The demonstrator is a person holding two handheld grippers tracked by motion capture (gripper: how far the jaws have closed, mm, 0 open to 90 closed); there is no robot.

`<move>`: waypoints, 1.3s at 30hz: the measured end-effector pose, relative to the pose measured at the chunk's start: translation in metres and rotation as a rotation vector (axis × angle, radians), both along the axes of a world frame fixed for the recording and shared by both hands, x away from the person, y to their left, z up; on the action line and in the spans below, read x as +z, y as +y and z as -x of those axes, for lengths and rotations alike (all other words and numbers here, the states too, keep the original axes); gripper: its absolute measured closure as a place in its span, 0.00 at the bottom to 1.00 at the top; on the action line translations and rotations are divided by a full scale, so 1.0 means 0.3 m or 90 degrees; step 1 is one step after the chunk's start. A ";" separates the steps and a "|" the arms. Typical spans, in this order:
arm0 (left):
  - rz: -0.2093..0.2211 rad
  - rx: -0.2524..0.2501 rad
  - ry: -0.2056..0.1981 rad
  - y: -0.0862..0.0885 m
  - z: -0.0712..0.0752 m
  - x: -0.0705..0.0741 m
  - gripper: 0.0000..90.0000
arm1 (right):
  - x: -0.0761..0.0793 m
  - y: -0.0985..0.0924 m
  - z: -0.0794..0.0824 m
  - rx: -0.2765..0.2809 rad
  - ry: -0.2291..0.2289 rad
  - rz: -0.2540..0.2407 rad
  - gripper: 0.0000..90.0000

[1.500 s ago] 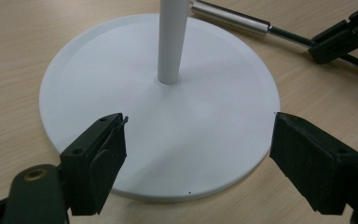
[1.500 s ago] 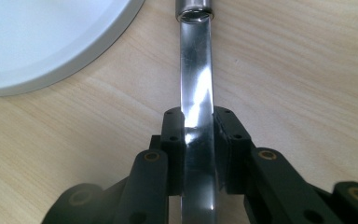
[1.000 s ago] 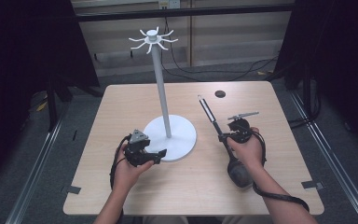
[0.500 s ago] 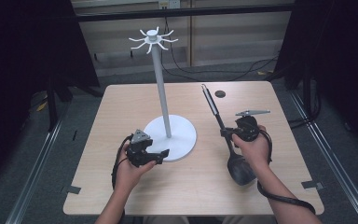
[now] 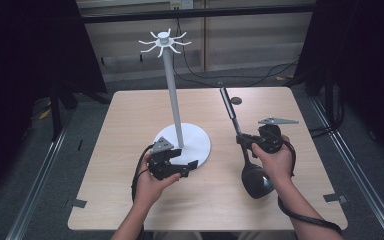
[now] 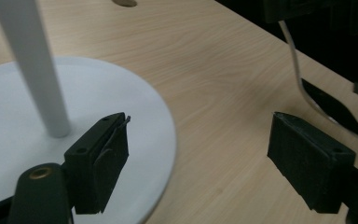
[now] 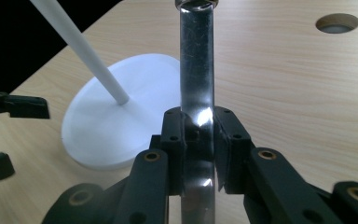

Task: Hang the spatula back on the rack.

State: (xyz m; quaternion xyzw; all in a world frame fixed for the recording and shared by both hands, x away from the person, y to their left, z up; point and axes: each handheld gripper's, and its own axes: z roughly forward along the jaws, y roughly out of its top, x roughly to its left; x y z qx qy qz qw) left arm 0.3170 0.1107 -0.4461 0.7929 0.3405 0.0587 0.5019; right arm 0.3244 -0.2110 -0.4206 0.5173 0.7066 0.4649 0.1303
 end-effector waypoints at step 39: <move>0.182 -0.060 0.021 -0.272 -0.018 0.039 0.63 | 0.112 0.134 0.080 0.029 -0.103 -0.049 0.84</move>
